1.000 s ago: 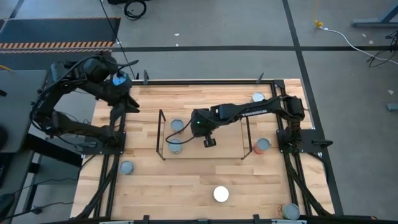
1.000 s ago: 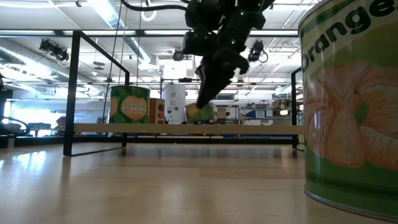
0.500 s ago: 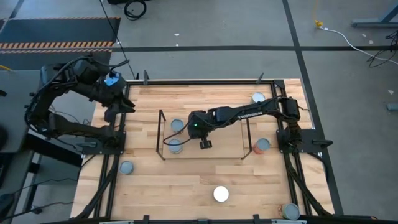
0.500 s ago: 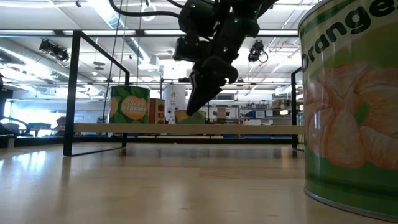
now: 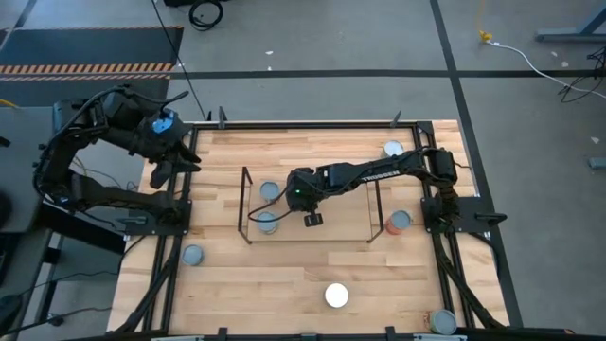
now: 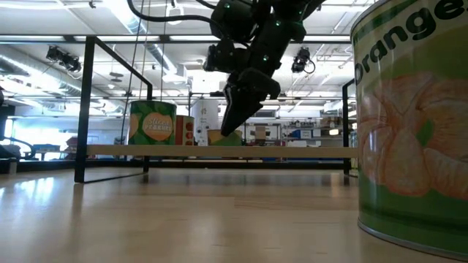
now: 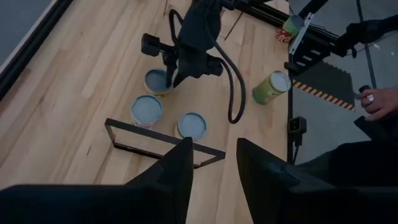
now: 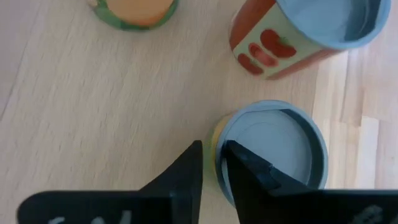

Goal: Pick and place cans onto a shelf
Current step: Put the canned mushroom on the shelf, then put the canned tuna fish on the shelf

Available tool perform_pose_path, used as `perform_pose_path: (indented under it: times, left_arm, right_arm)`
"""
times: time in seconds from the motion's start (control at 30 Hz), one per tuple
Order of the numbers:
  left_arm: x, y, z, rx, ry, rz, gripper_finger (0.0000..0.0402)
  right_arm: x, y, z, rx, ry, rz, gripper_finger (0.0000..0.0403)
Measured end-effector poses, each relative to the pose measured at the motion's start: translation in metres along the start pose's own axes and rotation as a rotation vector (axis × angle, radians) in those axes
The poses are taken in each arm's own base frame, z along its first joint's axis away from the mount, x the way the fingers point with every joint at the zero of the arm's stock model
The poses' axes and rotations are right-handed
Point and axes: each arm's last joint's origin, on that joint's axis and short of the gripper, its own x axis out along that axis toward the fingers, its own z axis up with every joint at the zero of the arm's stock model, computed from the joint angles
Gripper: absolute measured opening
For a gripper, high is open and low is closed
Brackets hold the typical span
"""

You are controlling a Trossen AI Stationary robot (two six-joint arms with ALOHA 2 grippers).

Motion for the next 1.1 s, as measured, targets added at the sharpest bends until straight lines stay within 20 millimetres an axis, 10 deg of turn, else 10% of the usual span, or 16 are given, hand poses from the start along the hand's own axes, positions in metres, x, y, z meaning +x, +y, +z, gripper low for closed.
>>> perform_pose_path:
  times: [0.4,0.7,1.1]
  left_arm:
    - [-0.005,-0.003,-0.004,0.003,-0.014,-0.048,0.0128]
    - [0.0,-0.01,-0.019,-0.271,0.063,-0.126,0.0116]
    - [0.119,0.003,-0.104,-0.768,0.669,0.161,0.0073]
  right_arm:
    - [-0.095,0.009,0.025,0.005,-0.189,-0.017,0.0129]
    - [-0.177,0.001,-0.002,0.129,-0.15,-0.243,0.0121]
    - [-0.231,-0.006,-0.02,0.084,-0.281,-0.273,0.0119]
